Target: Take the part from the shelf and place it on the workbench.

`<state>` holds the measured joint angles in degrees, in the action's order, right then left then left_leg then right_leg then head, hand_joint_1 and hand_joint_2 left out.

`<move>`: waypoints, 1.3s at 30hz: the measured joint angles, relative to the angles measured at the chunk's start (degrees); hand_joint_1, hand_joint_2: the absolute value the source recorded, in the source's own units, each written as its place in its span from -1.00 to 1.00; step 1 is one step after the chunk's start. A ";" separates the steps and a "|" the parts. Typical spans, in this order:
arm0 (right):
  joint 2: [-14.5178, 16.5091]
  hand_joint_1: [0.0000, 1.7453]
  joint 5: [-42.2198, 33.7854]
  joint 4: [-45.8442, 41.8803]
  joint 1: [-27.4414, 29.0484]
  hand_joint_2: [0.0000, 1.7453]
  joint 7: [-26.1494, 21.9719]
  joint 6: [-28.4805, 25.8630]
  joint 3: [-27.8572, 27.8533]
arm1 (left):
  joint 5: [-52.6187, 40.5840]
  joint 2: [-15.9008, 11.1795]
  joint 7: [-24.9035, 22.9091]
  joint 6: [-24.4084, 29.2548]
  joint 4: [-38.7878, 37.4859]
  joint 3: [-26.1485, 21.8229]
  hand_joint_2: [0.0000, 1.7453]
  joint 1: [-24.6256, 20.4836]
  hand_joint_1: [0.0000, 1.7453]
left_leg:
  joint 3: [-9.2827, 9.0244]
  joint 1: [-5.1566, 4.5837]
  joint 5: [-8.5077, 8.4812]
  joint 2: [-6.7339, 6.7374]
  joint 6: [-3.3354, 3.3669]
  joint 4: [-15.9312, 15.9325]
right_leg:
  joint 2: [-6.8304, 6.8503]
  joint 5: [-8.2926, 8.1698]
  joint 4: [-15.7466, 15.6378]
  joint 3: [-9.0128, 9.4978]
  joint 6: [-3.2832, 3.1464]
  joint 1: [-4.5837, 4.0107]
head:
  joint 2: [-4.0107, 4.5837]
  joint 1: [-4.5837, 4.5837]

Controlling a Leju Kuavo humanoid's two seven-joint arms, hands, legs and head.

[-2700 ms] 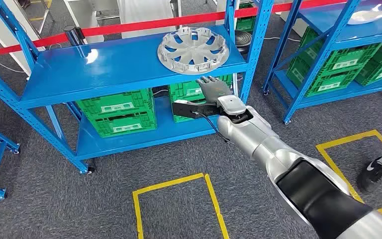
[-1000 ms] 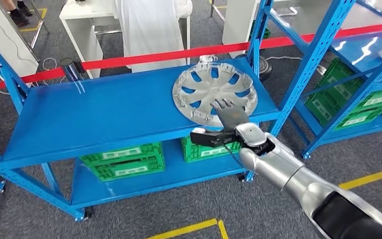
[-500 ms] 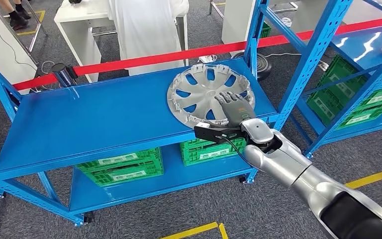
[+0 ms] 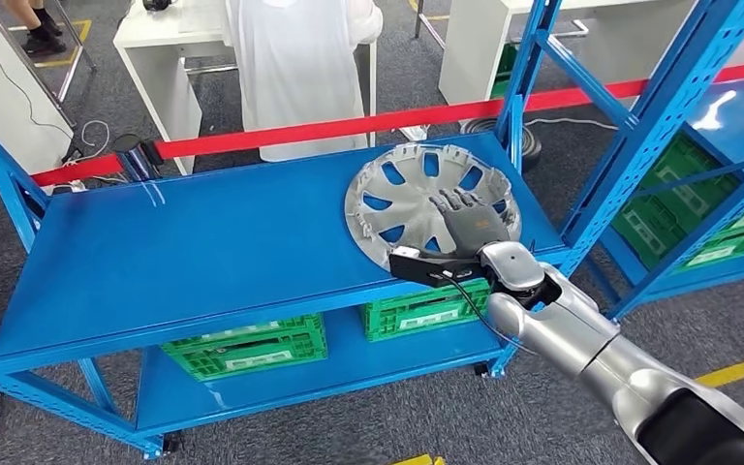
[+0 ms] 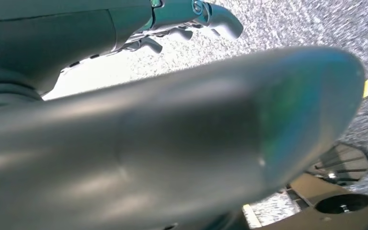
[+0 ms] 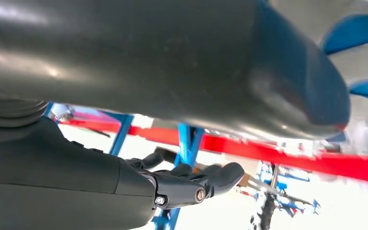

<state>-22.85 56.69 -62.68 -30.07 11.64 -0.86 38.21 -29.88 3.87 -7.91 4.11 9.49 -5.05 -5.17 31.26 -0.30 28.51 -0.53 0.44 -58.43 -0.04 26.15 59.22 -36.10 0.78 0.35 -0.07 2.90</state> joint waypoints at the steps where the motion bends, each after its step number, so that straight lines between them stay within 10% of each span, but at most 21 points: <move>1: 0.25 -1.00 -0.02 0.43 0.63 -1.00 0.05 -0.16 -0.15 | 0.06 0.00 -0.01 0.00 0.01 -0.13 -1.00 0.00 -1.00 | 0.00 -0.08 0.25 -0.03 -0.06 -0.07 | 0.03 0.30 -0.19 0.28 -0.29 -0.12 | -0.01 0.01; 5: 1.82 -1.00 0.83 2.48 4.00 -1.00 1.37 -1.67 -1.22 | 0.04 -0.02 0.09 0.02 0.05 -0.59 -1.00 0.02 -1.00 | -0.39 -0.12 0.70 0.06 1.02 0.19 | -0.12 -0.26 -0.33 1.04 -0.87 -0.24 | -0.01 -0.09; 12: 3.44 -1.00 2.26 3.64 10.09 -1.00 2.05 -2.63 -5.14 | -0.33 -0.14 0.28 0.08 0.09 -1.09 -1.00 0.28 -1.00 | -1.17 -0.09 0.82 0.10 -0.18 1.26 | -0.13 0.33 -0.34 1.36 -1.69 -0.32 | -0.01 -0.09; 16: 4.84 -1.00 0.84 5.37 10.88 1.00 1.06 -2.12 -7.87 | -0.62 -0.16 0.52 0.16 0.12 -1.44 -1.00 0.28 -1.00 | -1.75 -0.01 0.96 0.14 -1.00 1.48 | -0.13 0.58 -0.35 1.86 -1.85 -0.40 | -0.01 -0.08; 39: 9.15 -1.00 -2.04 12.56 10.05 1.00 -1.37 -1.98 -13.86 | -1.40 -0.17 0.87 0.94 0.26 -1.68 -1.00 0.23 -1.00 | -3.41 0.18 1.48 0.28 -0.89 1.55 | -0.24 0.78 -1.24 4.01 -1.47 -0.45 | 0.00 -0.06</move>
<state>-13.70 54.64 -50.13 -20.02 10.27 -2.84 24.35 -31.28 3.70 -7.04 5.05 9.75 -6.73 -4.94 27.85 -0.12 29.99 -0.25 -0.45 -56.89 -0.28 26.93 57.98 -32.08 -0.69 -0.11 -0.07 2.84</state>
